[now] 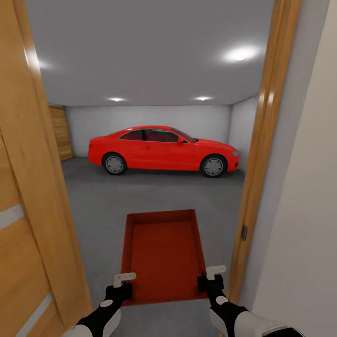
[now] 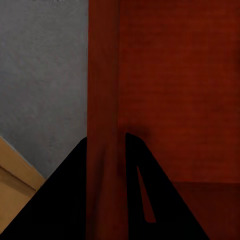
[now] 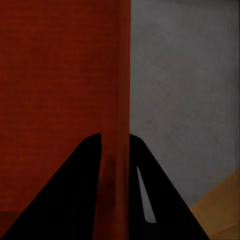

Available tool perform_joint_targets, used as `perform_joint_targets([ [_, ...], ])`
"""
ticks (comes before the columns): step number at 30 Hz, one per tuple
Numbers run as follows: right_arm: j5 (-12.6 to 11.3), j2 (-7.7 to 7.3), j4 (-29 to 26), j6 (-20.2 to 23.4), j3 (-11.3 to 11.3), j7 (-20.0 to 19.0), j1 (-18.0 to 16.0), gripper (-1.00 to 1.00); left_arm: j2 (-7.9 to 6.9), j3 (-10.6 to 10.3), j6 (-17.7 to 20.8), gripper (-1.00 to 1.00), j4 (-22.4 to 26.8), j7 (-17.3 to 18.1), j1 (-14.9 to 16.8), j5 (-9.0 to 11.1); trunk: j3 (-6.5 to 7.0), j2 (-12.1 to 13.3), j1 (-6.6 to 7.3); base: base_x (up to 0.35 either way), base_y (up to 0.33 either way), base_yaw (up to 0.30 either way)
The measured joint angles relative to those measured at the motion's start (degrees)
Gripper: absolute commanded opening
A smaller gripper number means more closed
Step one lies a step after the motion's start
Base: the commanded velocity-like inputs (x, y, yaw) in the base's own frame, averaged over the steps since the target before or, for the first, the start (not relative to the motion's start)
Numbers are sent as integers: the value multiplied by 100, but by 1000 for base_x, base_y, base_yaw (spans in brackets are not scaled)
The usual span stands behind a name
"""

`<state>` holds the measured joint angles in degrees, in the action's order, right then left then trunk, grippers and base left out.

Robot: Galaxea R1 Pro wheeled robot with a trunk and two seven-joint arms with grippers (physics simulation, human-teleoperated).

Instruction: Move the two storage containers from the living room to the garage. In the garage, place one container on the floor and stack the other container on top of it (either order is fine).

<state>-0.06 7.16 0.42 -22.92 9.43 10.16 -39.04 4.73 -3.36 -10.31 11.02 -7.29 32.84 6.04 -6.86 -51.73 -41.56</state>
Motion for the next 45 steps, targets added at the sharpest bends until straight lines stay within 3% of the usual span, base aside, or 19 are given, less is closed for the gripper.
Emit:
perform_joint_targets([
  [13,2,1,1,5,-7,-1,-1,-100,-2,-3,16,-100,12,-1,-1,-1,0,0,0,223,207,-72],
  [26,4,2,3,9,-11,0,-2,-100,-5,-19,28,-100,19,2,-2,20,0,0,-1,45,17,0],
  [45,1,2,3,5,-8,0,-2,-100,-4,-10,23,-100,17,1,-2,8,0,0,1,310,18,0],
])
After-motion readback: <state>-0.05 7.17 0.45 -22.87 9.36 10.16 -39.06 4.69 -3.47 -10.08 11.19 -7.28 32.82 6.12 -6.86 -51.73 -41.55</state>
